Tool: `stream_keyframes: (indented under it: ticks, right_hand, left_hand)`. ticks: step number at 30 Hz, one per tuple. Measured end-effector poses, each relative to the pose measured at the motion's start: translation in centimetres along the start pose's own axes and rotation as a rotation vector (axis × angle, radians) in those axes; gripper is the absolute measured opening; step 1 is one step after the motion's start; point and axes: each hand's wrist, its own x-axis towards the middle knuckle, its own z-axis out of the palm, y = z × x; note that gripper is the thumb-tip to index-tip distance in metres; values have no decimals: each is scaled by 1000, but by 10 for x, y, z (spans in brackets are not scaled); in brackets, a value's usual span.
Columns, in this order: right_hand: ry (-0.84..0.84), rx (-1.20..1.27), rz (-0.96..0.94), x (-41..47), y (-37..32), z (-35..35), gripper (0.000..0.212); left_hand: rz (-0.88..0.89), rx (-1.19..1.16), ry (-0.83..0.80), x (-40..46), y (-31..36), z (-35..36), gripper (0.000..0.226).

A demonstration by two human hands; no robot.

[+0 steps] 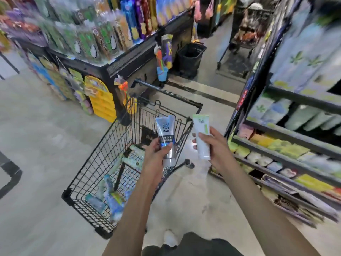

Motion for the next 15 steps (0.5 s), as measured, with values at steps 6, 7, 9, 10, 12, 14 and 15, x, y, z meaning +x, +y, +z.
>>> stream_keyframes:
  ticks: [6, 7, 9, 10, 12, 14, 15]
  right_hand:
    - [204, 9, -142, -52, -40, -81, 36]
    - [230, 10, -161, -61, -47, -97, 35]
    - [261, 19, -187, -84, -63, -128, 34]
    - [273, 25, -198, -97, -71, -143, 33]
    - [307, 29, -224, -120, -86, -173, 31]
    - [347, 28, -237, -141, -97, -204, 31]
    - [367, 25, -245, -151, -103, -219, 33]
  left_hand:
    - [-24, 95, -154, -15, -32, 91, 39]
    - [-20, 107, -180, -19, -38, 108, 38]
    - [-24, 124, -231, -29, -51, 143, 34]
    - [-28, 131, -252, -36, -58, 160, 33]
    - [-36, 139, -286, -52, -69, 195, 31]
    - [-43, 144, -311, -67, -80, 226, 29]
    - [-43, 147, -325, -75, -85, 242, 29]
